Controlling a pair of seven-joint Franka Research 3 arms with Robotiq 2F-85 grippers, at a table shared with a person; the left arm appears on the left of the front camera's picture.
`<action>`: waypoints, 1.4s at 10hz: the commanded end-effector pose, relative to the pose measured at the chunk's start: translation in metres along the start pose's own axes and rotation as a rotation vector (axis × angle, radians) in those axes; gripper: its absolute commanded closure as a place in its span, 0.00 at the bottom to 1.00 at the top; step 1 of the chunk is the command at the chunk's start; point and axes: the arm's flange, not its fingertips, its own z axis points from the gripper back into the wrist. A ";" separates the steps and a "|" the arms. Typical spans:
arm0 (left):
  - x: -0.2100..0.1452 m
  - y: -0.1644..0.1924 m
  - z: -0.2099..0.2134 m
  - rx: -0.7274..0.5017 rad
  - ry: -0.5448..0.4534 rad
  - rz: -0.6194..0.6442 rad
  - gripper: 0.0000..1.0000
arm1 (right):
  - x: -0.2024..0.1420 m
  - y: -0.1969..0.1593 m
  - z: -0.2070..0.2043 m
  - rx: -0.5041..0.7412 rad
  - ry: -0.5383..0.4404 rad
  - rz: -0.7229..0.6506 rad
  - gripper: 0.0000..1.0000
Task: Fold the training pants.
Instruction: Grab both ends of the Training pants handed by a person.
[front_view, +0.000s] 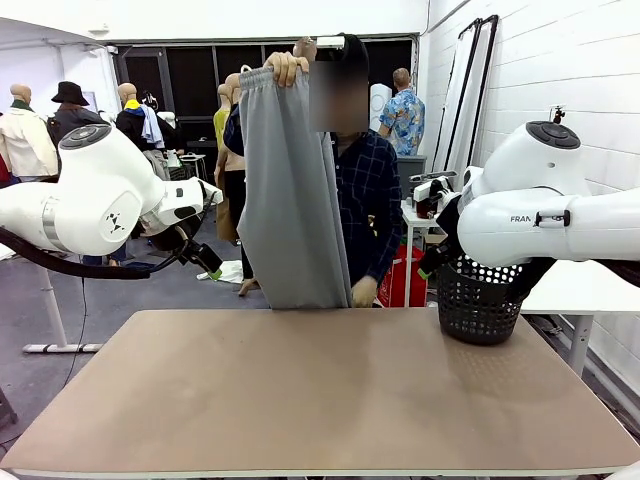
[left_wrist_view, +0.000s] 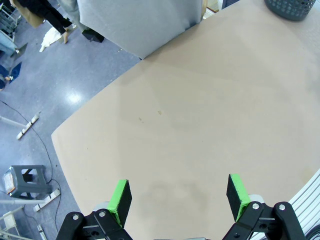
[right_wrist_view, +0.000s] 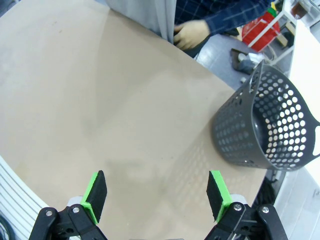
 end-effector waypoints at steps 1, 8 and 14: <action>0.000 0.000 0.000 -0.002 -0.001 -0.001 0.00 | 0.000 0.000 0.000 0.001 -0.001 -0.001 0.00; 0.000 0.000 0.000 -0.002 -0.001 -0.001 0.00 | 0.000 0.000 0.000 0.001 -0.001 -0.001 0.00; 0.000 0.000 0.000 -0.002 -0.001 -0.001 0.00 | 0.000 0.000 0.000 0.001 -0.001 -0.001 0.00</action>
